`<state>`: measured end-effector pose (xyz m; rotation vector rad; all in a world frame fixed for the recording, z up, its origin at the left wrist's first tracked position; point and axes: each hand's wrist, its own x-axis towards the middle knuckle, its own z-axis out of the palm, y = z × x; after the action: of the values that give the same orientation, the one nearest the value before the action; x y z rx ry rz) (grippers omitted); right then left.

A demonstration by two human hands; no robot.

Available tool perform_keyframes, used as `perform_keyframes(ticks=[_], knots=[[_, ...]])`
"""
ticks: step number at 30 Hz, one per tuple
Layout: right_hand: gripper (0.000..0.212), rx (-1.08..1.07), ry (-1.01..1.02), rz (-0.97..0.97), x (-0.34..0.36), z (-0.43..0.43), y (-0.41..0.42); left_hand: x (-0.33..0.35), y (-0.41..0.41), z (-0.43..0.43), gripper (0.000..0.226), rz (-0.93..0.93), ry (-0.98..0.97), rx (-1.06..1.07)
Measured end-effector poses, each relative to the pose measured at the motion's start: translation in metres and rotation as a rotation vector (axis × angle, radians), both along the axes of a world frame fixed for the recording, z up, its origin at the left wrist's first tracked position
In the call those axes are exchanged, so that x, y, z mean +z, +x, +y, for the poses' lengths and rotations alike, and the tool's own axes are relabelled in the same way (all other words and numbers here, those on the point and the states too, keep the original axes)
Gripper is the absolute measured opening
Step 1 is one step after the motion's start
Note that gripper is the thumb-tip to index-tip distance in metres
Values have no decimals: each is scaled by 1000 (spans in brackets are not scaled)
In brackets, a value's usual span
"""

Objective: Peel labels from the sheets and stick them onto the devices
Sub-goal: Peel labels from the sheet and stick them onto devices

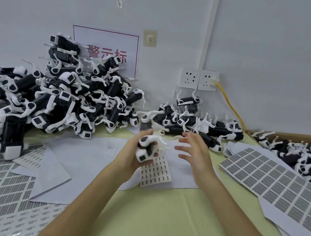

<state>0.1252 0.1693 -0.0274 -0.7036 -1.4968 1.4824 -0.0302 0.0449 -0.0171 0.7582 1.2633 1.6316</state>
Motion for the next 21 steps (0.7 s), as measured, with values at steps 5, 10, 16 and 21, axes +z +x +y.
perform_keyframes(ticks=[5, 10, 16, 21], knots=[[27, -42, 179, -406, -24, 1, -9, -3, -19, -3, 32, -215, 34, 148], [38, 10, 333, -549, -36, -10, -15, -3, -16, -2, 36, -274, 12, 189], [47, 51, 281, -434, -21, -12, -10, -3, -17, -2, 41, -446, 18, 143], [46, 10, 452, -503, -18, -14, -7, -6, -13, -2, 41, -363, 54, -47]])
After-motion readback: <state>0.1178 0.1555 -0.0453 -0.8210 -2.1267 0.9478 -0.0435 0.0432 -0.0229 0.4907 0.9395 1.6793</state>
